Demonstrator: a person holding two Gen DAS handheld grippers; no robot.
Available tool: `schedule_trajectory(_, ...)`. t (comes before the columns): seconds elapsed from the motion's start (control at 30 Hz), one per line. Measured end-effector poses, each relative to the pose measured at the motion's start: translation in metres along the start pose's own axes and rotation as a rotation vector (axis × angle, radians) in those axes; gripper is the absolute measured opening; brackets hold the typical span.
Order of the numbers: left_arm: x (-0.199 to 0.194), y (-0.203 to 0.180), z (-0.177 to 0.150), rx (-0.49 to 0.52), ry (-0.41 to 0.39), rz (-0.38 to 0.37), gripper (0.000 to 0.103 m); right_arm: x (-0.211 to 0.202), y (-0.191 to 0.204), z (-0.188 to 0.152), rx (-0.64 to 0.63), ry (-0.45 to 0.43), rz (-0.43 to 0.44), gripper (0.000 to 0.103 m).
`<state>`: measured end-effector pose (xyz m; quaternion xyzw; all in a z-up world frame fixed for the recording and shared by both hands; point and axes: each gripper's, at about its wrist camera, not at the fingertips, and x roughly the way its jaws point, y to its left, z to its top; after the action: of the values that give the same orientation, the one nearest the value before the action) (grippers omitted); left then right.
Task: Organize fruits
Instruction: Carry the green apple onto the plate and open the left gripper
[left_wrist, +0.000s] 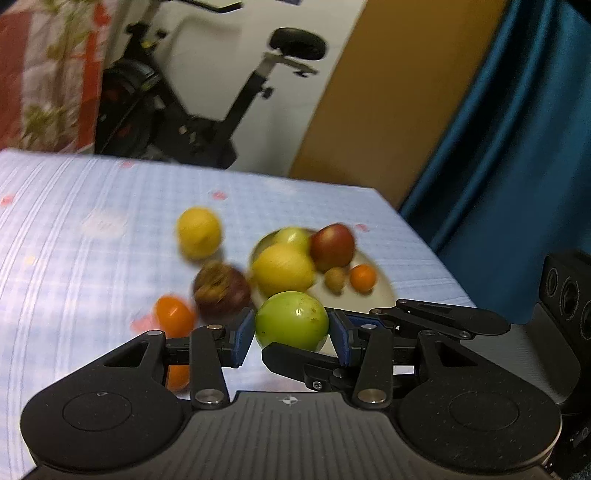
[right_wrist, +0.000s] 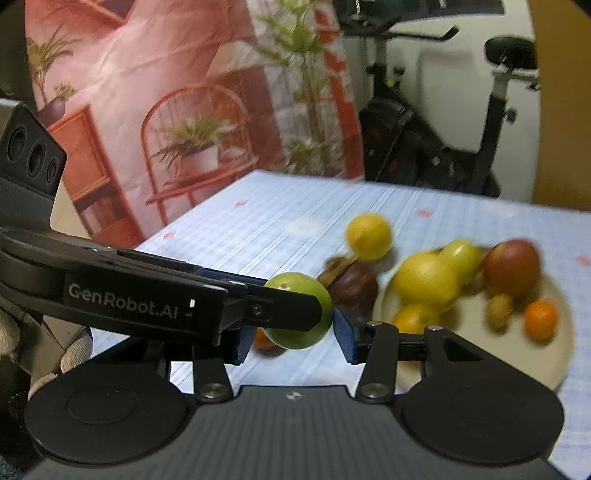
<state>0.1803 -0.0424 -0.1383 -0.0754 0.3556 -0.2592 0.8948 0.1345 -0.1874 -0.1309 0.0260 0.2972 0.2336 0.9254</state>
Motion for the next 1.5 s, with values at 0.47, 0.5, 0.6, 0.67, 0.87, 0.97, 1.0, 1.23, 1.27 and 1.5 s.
schedule_trajectory(0.47,0.099,-0.055,0.048,0.031,0.147,-0.158,0.046,-0.038,-0.102,0.008,0.121,-0.018,-0.132,0.048)
schedule_trajectory(0.5,0.109,-0.054,0.047,0.011,0.171,-0.172,0.046,-0.037,-0.112,0.004,0.141,-0.003,-0.132,0.048)
schedule_trajectory(0.6,0.131,-0.055,0.041,-0.025,0.213,-0.184,0.046,-0.034,-0.131,-0.005,0.168,0.026,-0.141,0.048)
schedule_trajectory(0.67,0.142,-0.061,0.037,-0.004,0.233,-0.163,0.047,-0.031,-0.14,-0.01,0.172,0.046,-0.147,0.048)
schedule_trajectory(0.87,0.164,-0.069,0.032,0.026,0.272,-0.127,0.046,-0.019,-0.152,-0.017,0.179,0.093,-0.175,0.048)
schedule_trajectory(0.97,0.171,-0.07,0.032,0.043,0.269,-0.12,0.047,-0.016,-0.151,-0.019,0.176,0.096,-0.196,0.048)
schedule_trajectory(1.0,0.172,-0.071,0.032,0.046,0.264,-0.119,0.047,-0.015,-0.151,-0.019,0.169,0.095,-0.204,0.048)
schedule_trajectory(1.23,0.178,-0.065,0.035,0.025,0.284,-0.122,0.047,-0.002,-0.148,-0.017,0.104,0.13,-0.229,0.048)
schedule_trajectory(1.27,0.179,-0.064,0.035,0.023,0.285,-0.122,0.047,0.0,-0.146,-0.017,0.093,0.135,-0.237,0.048)
schedule_trajectory(1.5,0.183,-0.065,0.034,0.018,0.276,-0.108,0.048,0.005,-0.145,-0.016,0.062,0.138,-0.263,0.048)
